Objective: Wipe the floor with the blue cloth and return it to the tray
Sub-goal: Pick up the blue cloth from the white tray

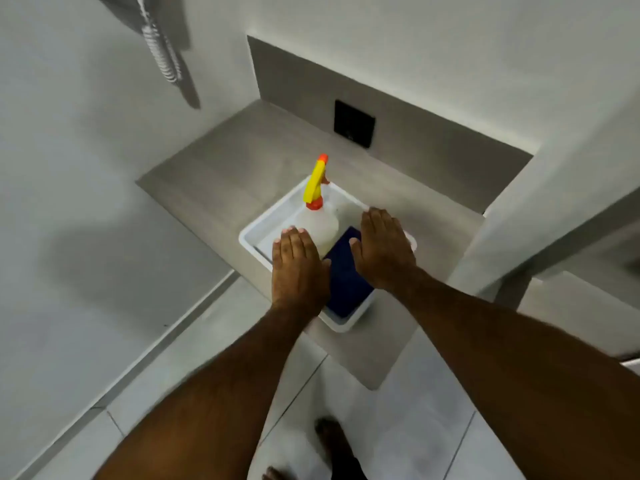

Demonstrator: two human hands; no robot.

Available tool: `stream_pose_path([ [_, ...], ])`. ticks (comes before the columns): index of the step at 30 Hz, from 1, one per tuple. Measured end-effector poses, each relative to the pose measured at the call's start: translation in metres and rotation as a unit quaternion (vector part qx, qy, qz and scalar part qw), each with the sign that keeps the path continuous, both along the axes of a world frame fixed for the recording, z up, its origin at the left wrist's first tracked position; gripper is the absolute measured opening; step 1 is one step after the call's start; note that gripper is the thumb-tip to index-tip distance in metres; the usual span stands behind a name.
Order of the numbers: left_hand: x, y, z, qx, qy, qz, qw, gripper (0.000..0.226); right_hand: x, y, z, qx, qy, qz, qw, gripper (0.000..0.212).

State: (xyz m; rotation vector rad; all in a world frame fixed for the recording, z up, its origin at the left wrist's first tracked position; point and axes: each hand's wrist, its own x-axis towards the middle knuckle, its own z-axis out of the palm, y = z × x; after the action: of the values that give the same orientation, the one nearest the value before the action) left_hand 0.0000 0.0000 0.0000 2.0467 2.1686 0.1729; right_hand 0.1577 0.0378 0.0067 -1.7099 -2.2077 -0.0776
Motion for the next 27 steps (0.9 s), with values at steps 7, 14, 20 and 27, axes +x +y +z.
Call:
stream_pose_path([
  [7, 0.007, 0.013, -0.014, -0.120, 0.074, 0.019, 0.990, 0.034, -0.006, 0.024, -0.020, -0.190, -0.005, -0.044, 0.981, 0.030],
  [14, 0.010, 0.038, -0.010, -0.195, -0.027, 0.017, 0.980, 0.008, -0.014, 0.043, -0.015, -0.227, -0.061, -0.061, 0.970, 0.036],
  [20, 0.005, 0.044, 0.001, -0.141, 0.030, -0.049, 0.988, 0.027, -0.010, 0.050, -0.004, -0.312, -0.023, -0.060, 0.948, 0.023],
  [27, -0.028, 0.041, 0.052, -0.112, -0.113, -0.027, 0.987, 0.020, -0.020, 0.052, 0.024, -0.303, 0.122, -0.098, 0.940, 0.033],
])
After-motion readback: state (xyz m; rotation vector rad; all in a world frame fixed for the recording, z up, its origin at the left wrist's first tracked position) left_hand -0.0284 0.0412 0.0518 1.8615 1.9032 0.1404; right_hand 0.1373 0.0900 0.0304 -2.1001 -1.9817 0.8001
